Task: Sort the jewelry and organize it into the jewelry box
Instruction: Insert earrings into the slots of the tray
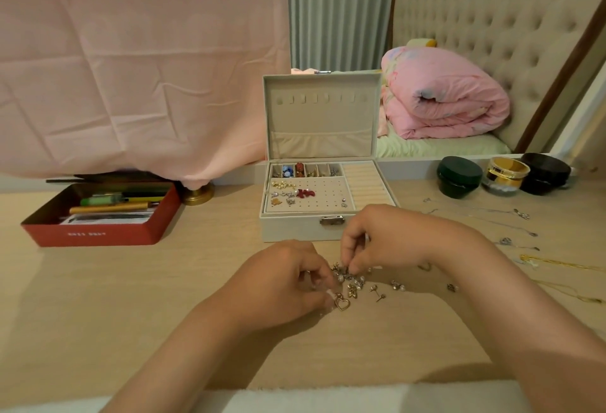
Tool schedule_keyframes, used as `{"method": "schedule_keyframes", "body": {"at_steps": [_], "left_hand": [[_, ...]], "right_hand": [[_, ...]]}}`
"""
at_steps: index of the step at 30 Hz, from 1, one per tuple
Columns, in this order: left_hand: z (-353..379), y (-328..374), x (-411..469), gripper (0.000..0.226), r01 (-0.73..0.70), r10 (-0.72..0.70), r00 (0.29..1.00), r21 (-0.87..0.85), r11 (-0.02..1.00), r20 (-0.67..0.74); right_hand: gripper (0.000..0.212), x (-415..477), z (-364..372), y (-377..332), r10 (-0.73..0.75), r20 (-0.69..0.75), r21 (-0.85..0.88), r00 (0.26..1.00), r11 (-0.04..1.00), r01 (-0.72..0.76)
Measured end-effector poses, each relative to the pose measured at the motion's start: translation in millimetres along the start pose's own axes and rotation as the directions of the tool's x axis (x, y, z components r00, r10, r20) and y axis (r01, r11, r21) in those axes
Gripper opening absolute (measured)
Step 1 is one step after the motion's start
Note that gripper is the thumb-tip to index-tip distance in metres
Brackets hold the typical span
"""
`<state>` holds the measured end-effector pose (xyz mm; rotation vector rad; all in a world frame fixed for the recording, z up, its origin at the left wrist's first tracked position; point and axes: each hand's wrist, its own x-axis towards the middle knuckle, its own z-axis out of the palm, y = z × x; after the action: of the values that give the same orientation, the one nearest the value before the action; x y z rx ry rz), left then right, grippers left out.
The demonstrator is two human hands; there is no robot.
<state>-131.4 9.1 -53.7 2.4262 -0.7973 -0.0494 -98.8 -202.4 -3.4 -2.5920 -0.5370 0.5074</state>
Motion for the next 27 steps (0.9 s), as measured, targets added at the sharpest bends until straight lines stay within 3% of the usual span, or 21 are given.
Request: {"method": "schedule_keyframes", "body": {"at_steps": [4,11,14,16,18,21,24,27], "left_hand": [[14.8,10.2,6.6,0.035,-0.059,0.068,0.997,0.256,0.965,-0.027],[20.0,2.8,8.3,0.028,-0.264,0.295,0.955,0.461,0.847,0.005],[21.3,-0.8,9.8,0.025,-0.244,0.307,0.95,0.463,0.852,-0.065],[17.2,2.2,9.0,0.019,-0.075,0.134,0.977,0.317,0.945,-0.168],[11.5,4.4,9.7,0.012,0.09,-0.097,0.975,-0.046,0.995,-0.2],[0.4,10.2,13.1,0.013,0.139,-0.261,0.944,-0.47,0.871,-0.203],[-9.2,13.1,16.8,0.017,0.158,-0.344,0.92,-0.621,0.768,-0.19],[-19.3,15.1,21.9,0.018,0.162,-0.368,0.907,-0.639,0.752,-0.203]], "right_hand": [[0.013,1.0,2.6,3.1,0.012,0.087,-0.032,0.996,0.999,-0.01],[0.008,6.4,10.0,6.9,0.026,0.059,-0.095,0.998,0.995,-0.02],[0.01,6.2,8.3,6.9,-0.001,0.037,-0.034,0.999,0.999,0.002],[0.012,5.8,6.3,7.2,-0.029,0.011,0.021,1.0,0.999,0.029],[0.015,4.9,4.0,7.1,-0.039,-0.014,0.151,0.999,0.988,0.04],[0.022,2.9,1.2,4.9,-0.059,-0.002,0.399,0.998,0.915,0.055],[0.022,3.0,0.7,4.2,-0.089,0.019,0.608,0.996,0.792,0.059],[0.021,5.4,1.4,5.8,-0.107,0.004,0.702,0.994,0.708,0.073]]}}
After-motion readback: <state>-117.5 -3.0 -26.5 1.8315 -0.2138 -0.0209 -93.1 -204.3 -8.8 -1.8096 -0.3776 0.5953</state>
